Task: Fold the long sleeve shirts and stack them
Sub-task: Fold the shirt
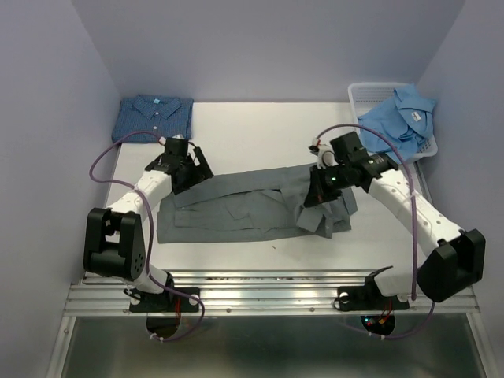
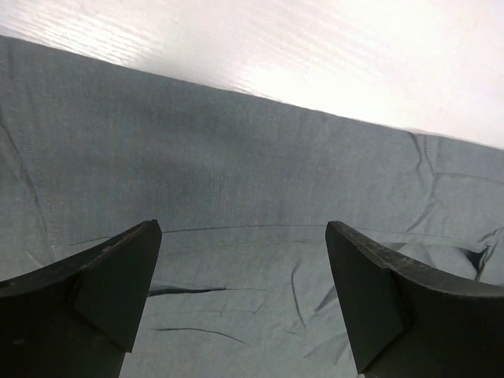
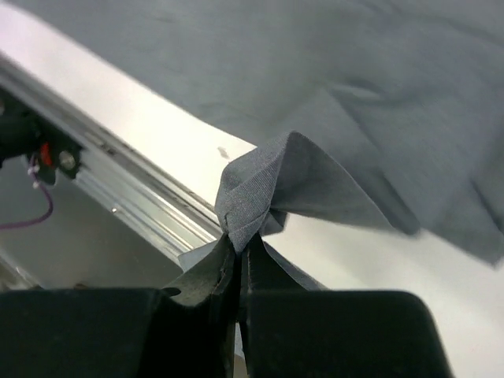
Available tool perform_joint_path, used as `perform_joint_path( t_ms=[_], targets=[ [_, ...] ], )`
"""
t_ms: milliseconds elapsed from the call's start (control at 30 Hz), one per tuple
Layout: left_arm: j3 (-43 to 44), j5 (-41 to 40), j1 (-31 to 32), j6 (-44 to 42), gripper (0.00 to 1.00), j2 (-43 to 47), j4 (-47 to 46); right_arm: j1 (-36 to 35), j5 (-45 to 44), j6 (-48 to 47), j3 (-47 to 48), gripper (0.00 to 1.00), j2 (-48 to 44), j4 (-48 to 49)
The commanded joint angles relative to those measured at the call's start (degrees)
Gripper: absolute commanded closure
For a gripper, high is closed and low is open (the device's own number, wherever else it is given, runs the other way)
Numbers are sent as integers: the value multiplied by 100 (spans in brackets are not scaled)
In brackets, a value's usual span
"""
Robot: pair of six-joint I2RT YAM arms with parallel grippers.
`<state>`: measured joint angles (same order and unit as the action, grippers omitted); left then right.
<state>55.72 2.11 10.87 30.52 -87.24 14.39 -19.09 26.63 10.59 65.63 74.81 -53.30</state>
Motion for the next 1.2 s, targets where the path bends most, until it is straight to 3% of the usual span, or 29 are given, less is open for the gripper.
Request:
perform_joint_path(
  t_ms=[0, 100, 233, 867, 1167],
  targets=[
    [114, -341, -6, -55, 1, 559, 63, -1024, 501, -443, 879, 99, 516, 645],
    [79, -430, -6, -64, 1, 752, 186, -1744, 448, -698, 1381, 99, 1079, 602],
    [-79, -554, -94, -64, 1, 1068, 275, -2072, 405, -883, 2128, 99, 1598, 557],
    [-220, -554, -305, -249, 1, 1684, 696, -2178, -764, -1657, 4564, 95, 4084, -339],
    [-246, -422, -340, -345, 1, 1781, 837, -2230, -431, -1920, 5645, 91, 5148, -128]
  ],
)
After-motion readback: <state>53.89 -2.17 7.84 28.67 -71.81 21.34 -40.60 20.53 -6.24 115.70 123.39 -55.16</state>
